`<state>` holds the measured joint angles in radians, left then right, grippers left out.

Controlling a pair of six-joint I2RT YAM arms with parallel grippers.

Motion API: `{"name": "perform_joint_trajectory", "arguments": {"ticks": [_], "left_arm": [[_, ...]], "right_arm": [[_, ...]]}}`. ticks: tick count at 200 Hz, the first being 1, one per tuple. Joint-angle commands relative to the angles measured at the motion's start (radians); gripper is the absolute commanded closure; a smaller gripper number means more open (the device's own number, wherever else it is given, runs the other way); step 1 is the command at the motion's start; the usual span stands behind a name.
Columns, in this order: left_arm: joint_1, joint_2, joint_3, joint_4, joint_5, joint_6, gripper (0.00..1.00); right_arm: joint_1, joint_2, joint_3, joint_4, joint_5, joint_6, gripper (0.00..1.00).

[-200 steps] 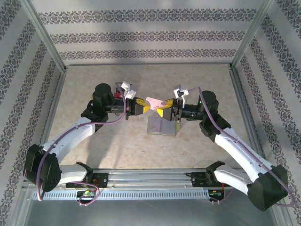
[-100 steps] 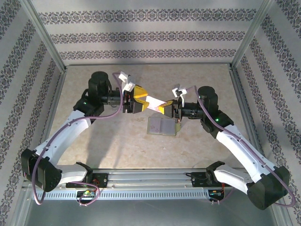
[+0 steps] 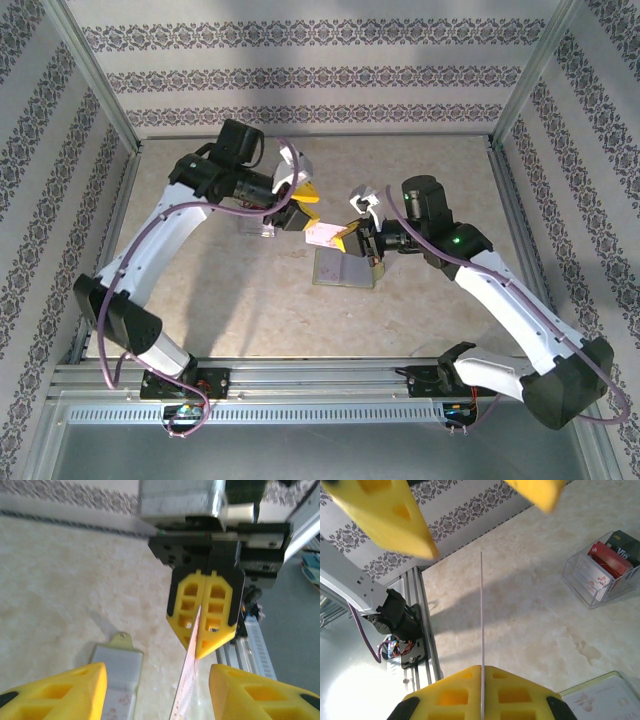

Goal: Take the credit cards out of the card holder

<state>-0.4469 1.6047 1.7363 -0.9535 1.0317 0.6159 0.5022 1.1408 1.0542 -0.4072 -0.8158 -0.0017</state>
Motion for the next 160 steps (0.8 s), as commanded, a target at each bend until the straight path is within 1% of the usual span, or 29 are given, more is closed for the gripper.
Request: {"name": "perform_joint_trajectory", "arguments": {"ticks": [1,38,43,61,96,124,148,160], "left_arm": [[-0.045,0.036,0.089,-0.251,-0.017,0.169,0.44],[-0.051,0.101,0.147,-0.310,-0.033,0.194,0.44],[-0.050,0.108,0.152,-0.316,-0.032,0.197,0.45],[-0.052,0.124,0.172,-0.344,-0.023,0.214,0.53],[-0.058,0.145,0.176,-0.355,-0.035,0.213,0.54],[-0.064,0.164,0.181,-0.370,-0.050,0.214,0.69],[-0.066,0.163,0.178,-0.369,-0.054,0.218,0.88],[-0.065,0.157,0.171,-0.356,-0.062,0.215,0.95]], "right_arm": [[0.016,0.021,0.039,-0.037,-0.006,-0.040,1.00],[0.022,0.037,0.057,-0.042,-0.014,-0.045,1.00],[0.023,0.039,0.058,-0.042,-0.013,-0.045,1.00],[0.024,0.039,0.060,-0.048,-0.011,-0.050,1.00],[0.024,0.040,0.063,-0.050,-0.011,-0.052,1.00],[0.023,0.045,0.067,-0.054,-0.008,-0.058,1.00],[0.024,0.043,0.066,-0.055,-0.002,-0.058,1.00],[0.023,0.043,0.064,-0.054,0.005,-0.060,1.00]]}}
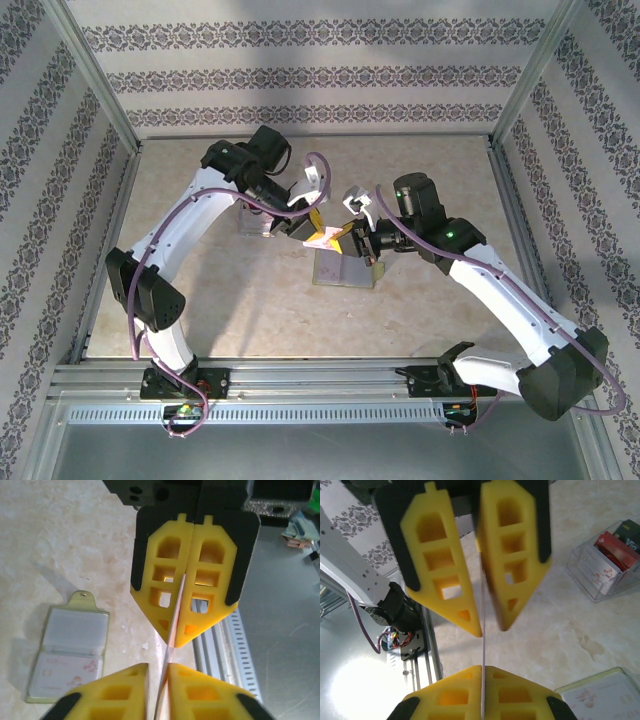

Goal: Take the credit cards out of the card holder

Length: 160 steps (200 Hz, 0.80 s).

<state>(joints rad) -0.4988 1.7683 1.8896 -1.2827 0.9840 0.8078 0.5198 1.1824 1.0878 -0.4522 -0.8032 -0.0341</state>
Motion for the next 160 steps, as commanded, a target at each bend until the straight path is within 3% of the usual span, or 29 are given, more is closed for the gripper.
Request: {"name": "perform_joint_trajectory", "arguments": {"ticks": [1,22,31,47,73,91,117,160], "left_arm": [[-0.014,-0.008,0.018,-0.025,-0.016,0.024,0.95],[-0.014,-0.028,-0.006,0.009,-0.059,0.020,1.00],[-0.014,-0.041,-0.024,0.025,-0.091,0.028,1.00],[-0.011,-0.068,-0.071,0.047,-0.167,0.084,1.00],[0.028,-0.123,-0.198,0.155,-0.266,0.148,1.00],[0.095,-0.122,-0.240,0.191,-0.258,0.195,1.00],[0.137,-0.118,-0.330,0.267,-0.361,0.286,1.00],[0.255,-0.083,-0.442,0.469,-0.325,0.225,1.00]], "right_arm": [[0.006,0.002,0.031,-0.009,-0.007,-0.028,1.00],[0.006,-0.007,0.022,-0.009,0.017,-0.029,1.00],[0.006,-0.017,0.015,-0.009,0.044,-0.028,0.85],[0.003,-0.045,-0.005,-0.005,0.096,-0.029,0.70],[-0.010,-0.110,-0.054,0.021,0.202,-0.011,0.55],[-0.021,-0.152,-0.081,0.029,0.283,0.008,0.53],[-0.033,-0.204,-0.112,0.039,0.406,0.047,0.50],[-0.067,-0.260,-0.161,0.073,0.556,0.132,0.49]]}}
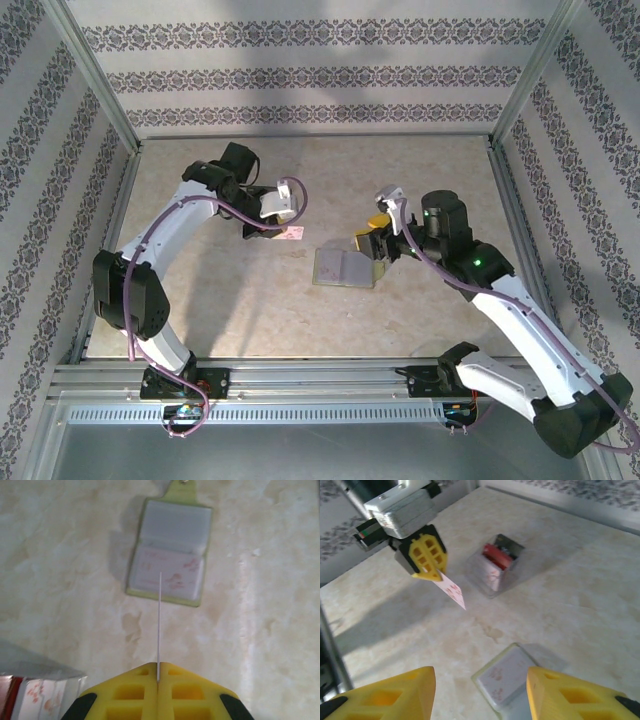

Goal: Take the credit cards out of the card holder

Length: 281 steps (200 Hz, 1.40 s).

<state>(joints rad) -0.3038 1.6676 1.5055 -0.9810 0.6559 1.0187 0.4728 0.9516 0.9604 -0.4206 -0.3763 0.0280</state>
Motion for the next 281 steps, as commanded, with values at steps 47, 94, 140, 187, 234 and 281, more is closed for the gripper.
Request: {"name": "perform_joint_trajectory", "arguments": {"ticks": [47,94,140,187,234,281], "left_arm": [[0.138,0.070,-0.145,0.365,0.021,-0.030,1.00],[0.221,0.165,-0.071,0.347,0.105,0.030,1.00],[0.268,0.247,0.010,0.266,0.141,0.112,1.00],[0.299,0.309,0.086,0.119,0.162,0.229,1.00],[0.308,0.368,0.136,0.051,0.130,0.284,1.00],[0.310,0.425,0.188,0.027,0.104,0.297,1.00]], "right_arm": [[-0.086,-0.090,-0.097,0.076,0.180,0.171,0.49],[-0.103,-0.137,-0.121,0.062,0.199,0.234,0.48],[-0.104,-0.185,-0.143,0.067,0.262,0.271,0.38],[-0.105,-0.206,-0.150,0.061,0.329,0.286,0.34],[-0.105,-0.208,-0.147,0.063,0.359,0.297,0.31],[-0.106,-0.198,-0.146,0.059,0.346,0.301,0.32]]}}
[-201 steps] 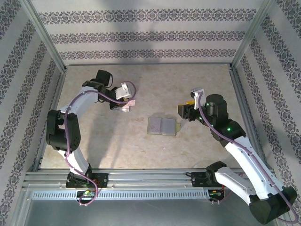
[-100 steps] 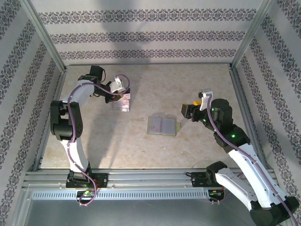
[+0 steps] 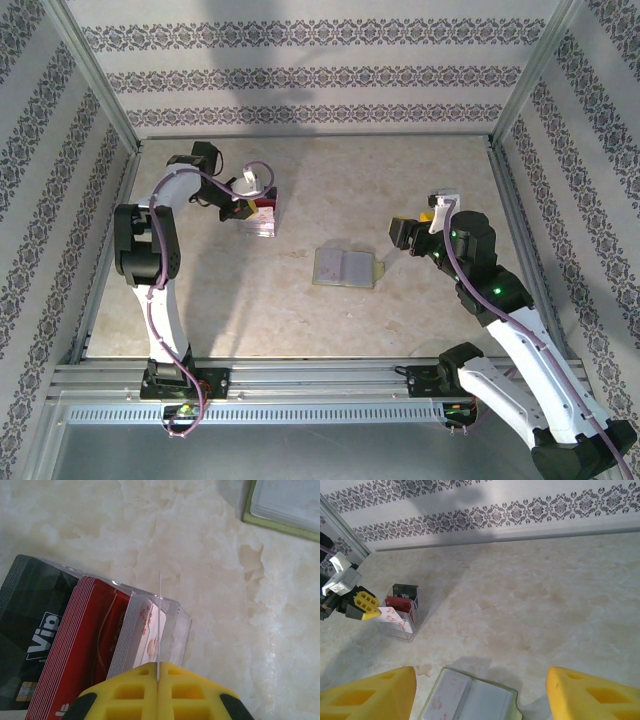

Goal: Take the credit cards out of the card holder

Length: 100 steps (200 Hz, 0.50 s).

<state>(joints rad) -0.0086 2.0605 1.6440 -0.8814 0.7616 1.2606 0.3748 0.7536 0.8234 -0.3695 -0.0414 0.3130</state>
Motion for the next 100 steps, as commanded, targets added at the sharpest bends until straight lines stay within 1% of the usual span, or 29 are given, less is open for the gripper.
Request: {"name": "perform_joint_trajectory", "arguments": {"ticks": [1,69,100], "left_arm": [[0.015,0.034,0.051,-0.073,-0.002,0.056,1.00],[0.015,0.092,0.139,-0.139,-0.009,0.091,1.00],[0.010,0.107,0.162,-0.148,0.007,0.076,1.00]], "right_arm": [[-0.008,0.000,-0.010,0.008,0.011,0.016,0.31],[-0.008,-0.004,-0.018,0.008,0.008,0.026,0.33],[-0.008,0.002,-0.018,0.012,0.000,0.028,0.34]]}}
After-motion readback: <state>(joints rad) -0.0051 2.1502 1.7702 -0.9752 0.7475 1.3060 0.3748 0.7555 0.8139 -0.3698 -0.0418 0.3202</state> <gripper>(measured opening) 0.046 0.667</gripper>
